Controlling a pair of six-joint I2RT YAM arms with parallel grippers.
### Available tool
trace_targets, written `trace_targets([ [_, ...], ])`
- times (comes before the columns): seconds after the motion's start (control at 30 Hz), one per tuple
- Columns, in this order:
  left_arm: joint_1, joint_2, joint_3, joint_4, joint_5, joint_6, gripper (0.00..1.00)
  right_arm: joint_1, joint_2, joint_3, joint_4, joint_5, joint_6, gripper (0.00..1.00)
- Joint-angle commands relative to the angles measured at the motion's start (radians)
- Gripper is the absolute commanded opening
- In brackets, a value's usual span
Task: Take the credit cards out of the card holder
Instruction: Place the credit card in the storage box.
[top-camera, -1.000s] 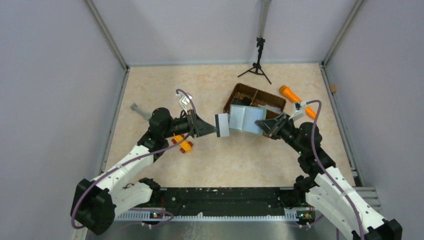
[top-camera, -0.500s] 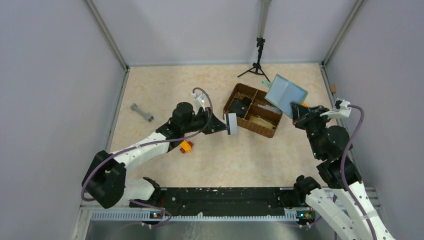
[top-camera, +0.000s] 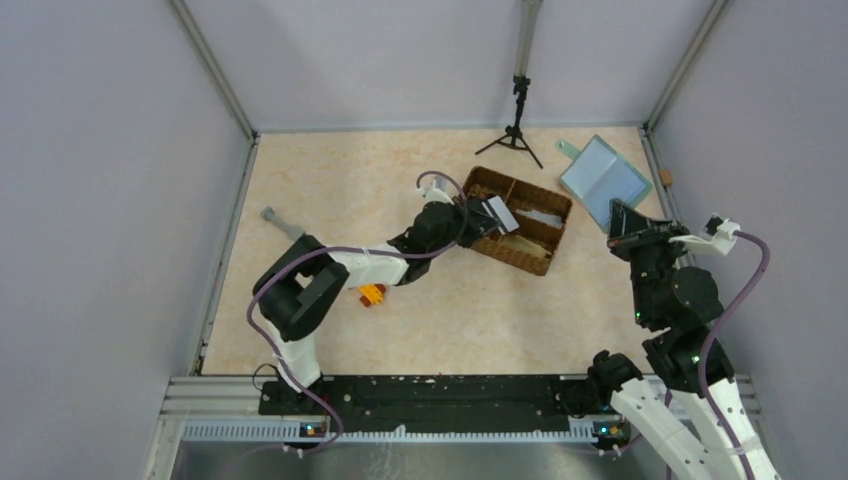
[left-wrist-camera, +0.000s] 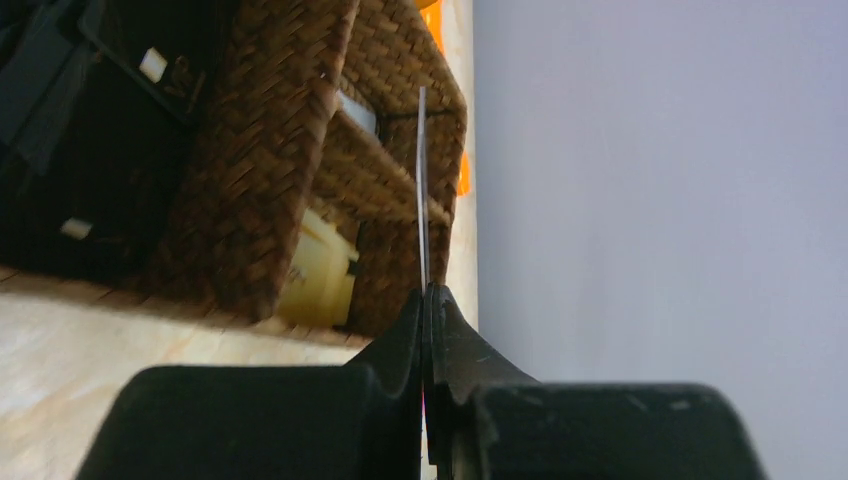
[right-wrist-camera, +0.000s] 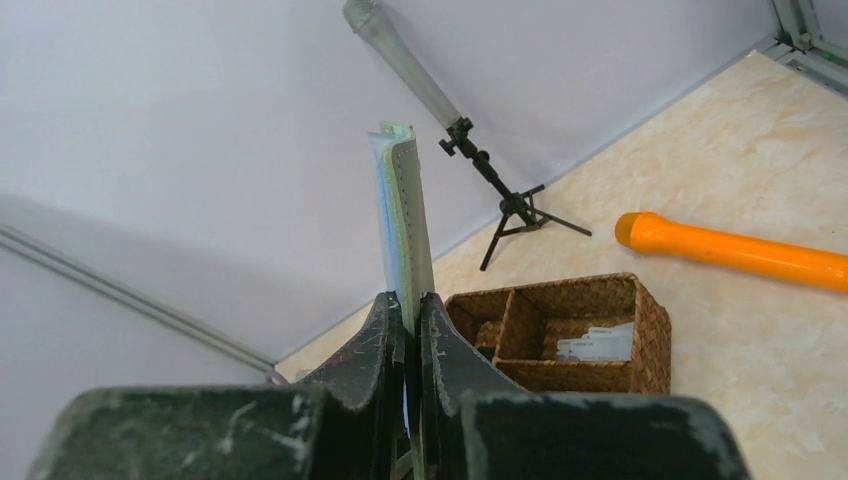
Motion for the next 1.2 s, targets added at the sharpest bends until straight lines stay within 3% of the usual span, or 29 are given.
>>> trace_targets([
  [0.0,-0.066,0.085,0.156,0.071,-0.269,-0.074,0.00,-0.009,-0.003,0.045,0.069,0.022,-0.001,0.00],
  [0.17,-0.117,0.163,0.267,0.007,-0.434,-0.139,0.00,-0.009,0.004,0.067,0.047,0.041,-0.010,0.00],
  [0.33,-0.158,0.231,0.417,-0.164,-0.550,-0.214,0.00,-0.009,-0.006,0.069,0.049,0.038,-0.028,0.00],
  [0.53,-0.183,0.334,0.587,-0.297,-0.598,-0.266,0.00,-0.009,-0.029,0.089,0.033,0.038,-0.037,0.00],
  [1.0,-0.184,0.546,0.794,-0.314,-0.600,-0.357,0.00,-0.009,-0.059,0.082,0.022,0.039,-0.034,0.00],
  [1.03,-0.182,0.555,0.801,-0.305,-0.598,-0.352,0.02,-0.009,-0.059,0.080,0.022,0.039,-0.033,0.00],
  [1.17,-0.176,0.554,0.808,-0.305,-0.594,-0.315,0.30,-0.009,-0.057,0.076,0.021,0.040,-0.030,0.00],
])
